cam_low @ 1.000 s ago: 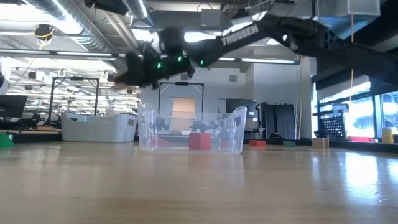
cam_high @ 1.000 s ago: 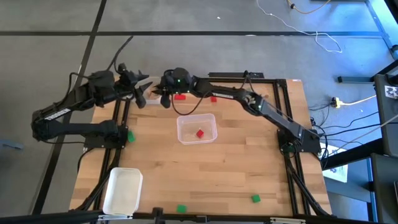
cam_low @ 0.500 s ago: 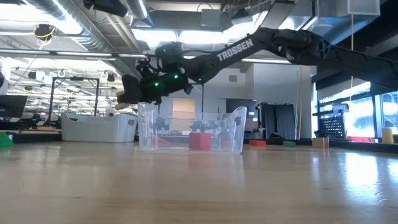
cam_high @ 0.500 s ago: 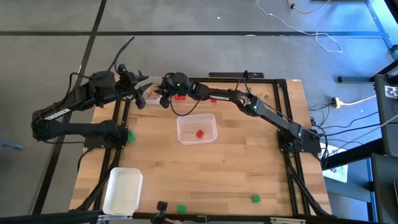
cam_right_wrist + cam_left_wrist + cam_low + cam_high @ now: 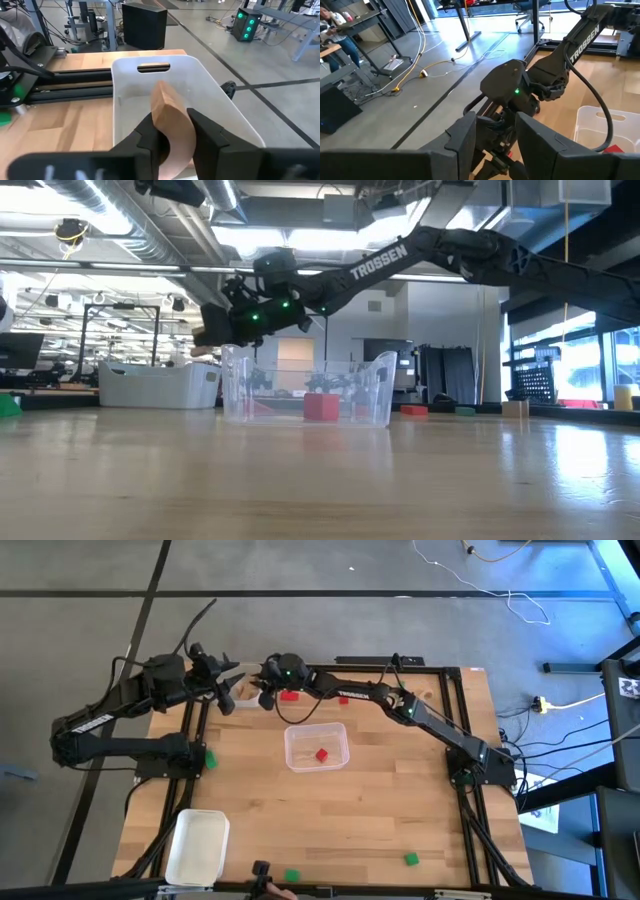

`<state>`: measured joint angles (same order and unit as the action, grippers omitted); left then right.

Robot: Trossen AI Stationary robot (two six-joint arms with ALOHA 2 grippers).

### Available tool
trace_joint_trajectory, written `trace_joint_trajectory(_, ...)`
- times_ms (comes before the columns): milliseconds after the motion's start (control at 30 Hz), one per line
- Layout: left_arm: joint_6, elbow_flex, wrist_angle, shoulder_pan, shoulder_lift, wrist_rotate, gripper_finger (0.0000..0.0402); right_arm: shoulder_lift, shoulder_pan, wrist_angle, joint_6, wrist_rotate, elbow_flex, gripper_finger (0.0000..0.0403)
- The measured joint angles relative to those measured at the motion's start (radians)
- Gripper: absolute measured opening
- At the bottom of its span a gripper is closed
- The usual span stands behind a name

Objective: Sort & place blocks by color
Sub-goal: Put the right brown block into the gray bin, then put the right red block into the transparent bin

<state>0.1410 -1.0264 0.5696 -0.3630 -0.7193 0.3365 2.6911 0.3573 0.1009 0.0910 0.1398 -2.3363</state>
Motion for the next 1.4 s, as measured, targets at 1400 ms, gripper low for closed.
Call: trace_joint_trajectory(1400,-0.409,0.0,0.404,-0.001,-0.02,-0.005,0.0132,-0.547,-0.035,-0.838,0.077,0.012,-0.017,0.0112)
